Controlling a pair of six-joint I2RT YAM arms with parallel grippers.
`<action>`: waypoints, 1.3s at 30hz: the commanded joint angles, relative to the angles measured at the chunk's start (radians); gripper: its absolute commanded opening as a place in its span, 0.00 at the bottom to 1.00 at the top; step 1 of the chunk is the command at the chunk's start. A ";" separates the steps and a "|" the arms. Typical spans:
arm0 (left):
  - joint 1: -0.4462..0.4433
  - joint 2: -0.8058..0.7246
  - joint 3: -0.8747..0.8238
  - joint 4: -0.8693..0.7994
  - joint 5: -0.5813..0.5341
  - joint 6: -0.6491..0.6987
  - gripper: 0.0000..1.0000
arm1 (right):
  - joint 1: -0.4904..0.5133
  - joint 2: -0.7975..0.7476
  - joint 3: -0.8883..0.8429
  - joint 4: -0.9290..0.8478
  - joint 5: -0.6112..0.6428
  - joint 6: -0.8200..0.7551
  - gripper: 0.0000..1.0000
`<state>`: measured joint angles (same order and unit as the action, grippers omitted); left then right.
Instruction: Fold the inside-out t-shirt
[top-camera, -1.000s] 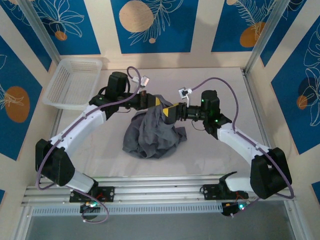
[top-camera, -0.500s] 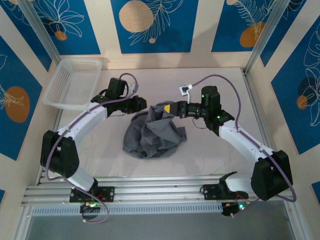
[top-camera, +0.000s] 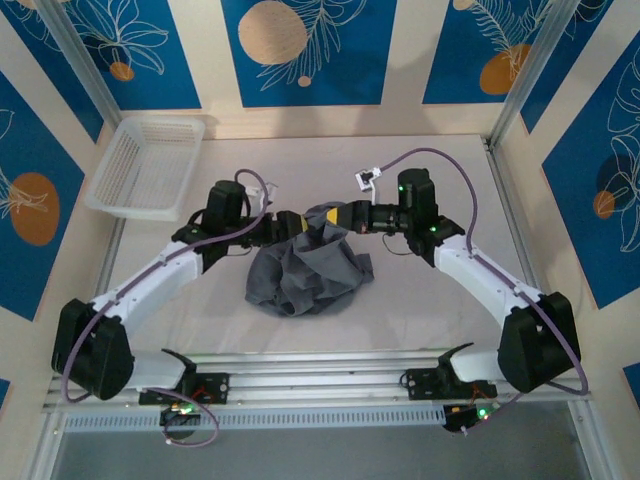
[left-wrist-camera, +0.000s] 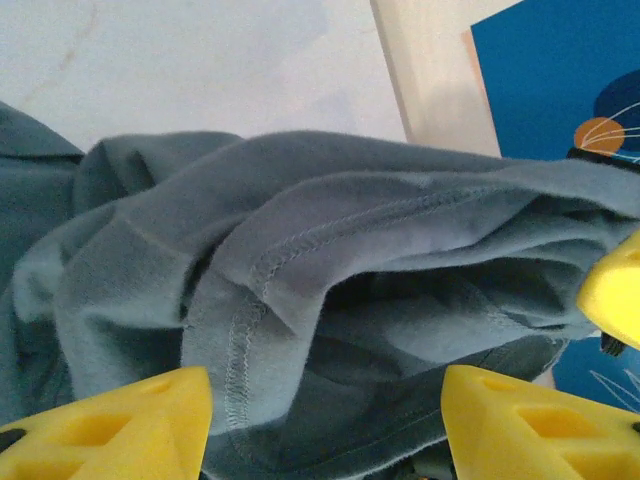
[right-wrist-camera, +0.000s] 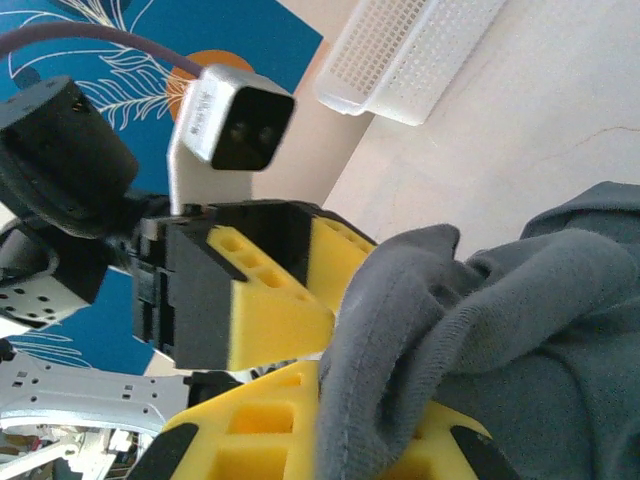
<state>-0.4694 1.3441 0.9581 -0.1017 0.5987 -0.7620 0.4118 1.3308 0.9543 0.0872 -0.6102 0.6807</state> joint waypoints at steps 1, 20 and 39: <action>-0.005 0.058 -0.009 0.120 0.050 -0.079 0.61 | 0.006 0.010 0.044 -0.012 -0.027 0.000 0.00; 0.038 0.117 -0.073 0.653 0.233 -0.454 0.16 | -0.010 0.001 0.054 -0.175 0.179 -0.080 0.00; -0.096 0.269 0.853 -1.077 -0.807 0.626 0.00 | -0.015 -0.042 0.133 -0.442 0.538 -0.386 0.00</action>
<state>-0.5373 1.5566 1.8091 -0.9314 0.0891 -0.3252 0.4194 1.2778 1.1034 -0.2741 -0.0841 0.3828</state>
